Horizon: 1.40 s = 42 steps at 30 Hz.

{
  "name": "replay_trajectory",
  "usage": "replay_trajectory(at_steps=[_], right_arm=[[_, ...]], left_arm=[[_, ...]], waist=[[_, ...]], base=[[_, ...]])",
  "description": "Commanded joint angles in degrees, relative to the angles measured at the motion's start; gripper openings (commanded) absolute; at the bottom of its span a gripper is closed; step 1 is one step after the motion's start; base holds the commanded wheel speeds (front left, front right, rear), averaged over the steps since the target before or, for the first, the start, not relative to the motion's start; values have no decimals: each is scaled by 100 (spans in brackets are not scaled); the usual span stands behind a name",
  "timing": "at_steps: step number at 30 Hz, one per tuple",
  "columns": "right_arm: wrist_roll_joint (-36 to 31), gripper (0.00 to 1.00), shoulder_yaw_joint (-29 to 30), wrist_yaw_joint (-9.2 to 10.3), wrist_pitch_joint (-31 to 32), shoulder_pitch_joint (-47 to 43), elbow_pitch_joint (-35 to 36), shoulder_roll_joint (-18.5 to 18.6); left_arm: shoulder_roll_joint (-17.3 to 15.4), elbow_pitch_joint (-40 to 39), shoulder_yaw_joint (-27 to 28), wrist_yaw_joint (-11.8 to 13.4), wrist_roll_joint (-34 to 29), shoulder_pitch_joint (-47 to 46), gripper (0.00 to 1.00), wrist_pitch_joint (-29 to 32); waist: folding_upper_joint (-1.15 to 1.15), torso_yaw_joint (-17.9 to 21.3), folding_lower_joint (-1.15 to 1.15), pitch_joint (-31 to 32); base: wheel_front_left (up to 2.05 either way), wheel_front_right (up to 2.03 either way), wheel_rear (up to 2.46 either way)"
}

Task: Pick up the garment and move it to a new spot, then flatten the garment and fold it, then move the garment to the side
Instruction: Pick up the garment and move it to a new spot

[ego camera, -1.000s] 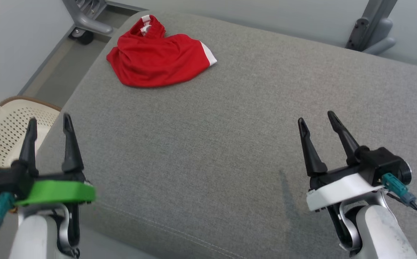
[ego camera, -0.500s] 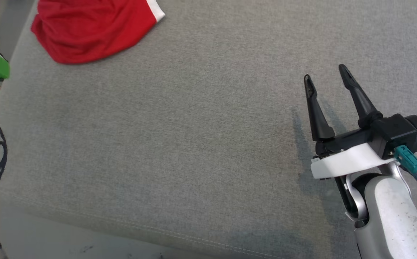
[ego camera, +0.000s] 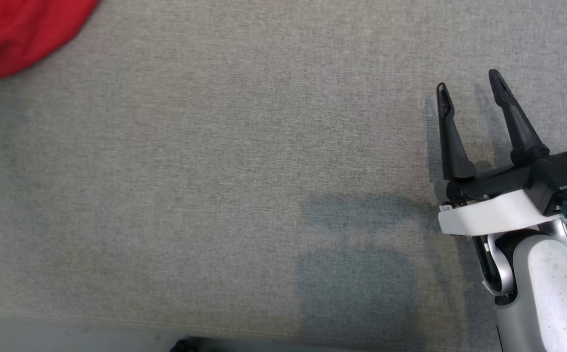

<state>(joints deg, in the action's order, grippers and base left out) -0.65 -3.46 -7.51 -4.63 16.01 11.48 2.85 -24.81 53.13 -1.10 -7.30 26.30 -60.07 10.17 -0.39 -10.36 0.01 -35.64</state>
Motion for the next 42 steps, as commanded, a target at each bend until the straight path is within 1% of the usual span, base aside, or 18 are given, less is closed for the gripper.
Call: replay_trajectory(at_steps=[1, 7, 8, 9, 10, 11, 15, 20, 27, 37, 38, 42], right_arm=[[-23, 100, 10, 5, -4, 37, 35, 9], [-54, 100, 12, 5, 21, 92, 138, 11], [-47, 100, 4, 5, 17, 97, 144, 11], [-39, 100, 2, 5, 8, 102, 144, 11], [-30, 100, -2, 5, -4, 102, 133, 11], [-19, 100, 4, 5, -17, 104, 121, 11], [36, 100, 17, 5, -79, 122, 32, 11], [152, 100, -31, 5, -197, 151, -151, 11], [386, 100, -114, 5, -426, 91, -587, 10], [756, 100, -124, 5, -722, -101, -1193, 8], [756, 100, -124, 5, -722, -101, -1193, 8], [866, 100, -79, 5, -801, -219, -1353, 9]], left_arm=[[-44, 57, -9, -10, 68, -105, 100, -37], [32, 505, -72, -17, 147, -249, 100, -234], [33, 545, -79, -18, 163, -282, 87, -318], [32, 598, -79, -19, 178, -303, 46, -382], [30, 644, -105, -19, 177, -320, 25, -436], [23, 671, -142, -17, 163, -344, 0, -500], [-56, 742, -286, -18, 171, -433, 0, -781], [-248, 734, -523, -18, 145, -550, 0, -1087], [-464, 450, -1068, -18, 258, -704, 0, -1154], [-613, -688, -2026, -17, 611, -545, 0, -998], [-613, -688, -2026, -17, 611, -545, 0, -998], [-632, -1310, -2414, -12, 777, -402, 0, -898]], waist=[[39, 180, -1, -225], [39, 195, -1, -325], [39, 202, -1, -335], [39, 209, -1, -340], [39, 219, -1, -338], [39, 230, -1, -329], [39, 278, -1, -213], [39, 344, -1, 69], [39, 477, -1, 717], [39, 805, -1, 1741], [39, 805, -1, 1741], [39, 939, -1, 2044]], base=[[0, 0, 0], [0, 0, 0], [0, 0, 0], [0, 0, 0], [0, 0, 0], [0, 0, 0], [0, 0, 0], [0, 0, 0], [0, 0, 0], [0, 0, 0], [0, 0, 0], [0, 0, 0]])
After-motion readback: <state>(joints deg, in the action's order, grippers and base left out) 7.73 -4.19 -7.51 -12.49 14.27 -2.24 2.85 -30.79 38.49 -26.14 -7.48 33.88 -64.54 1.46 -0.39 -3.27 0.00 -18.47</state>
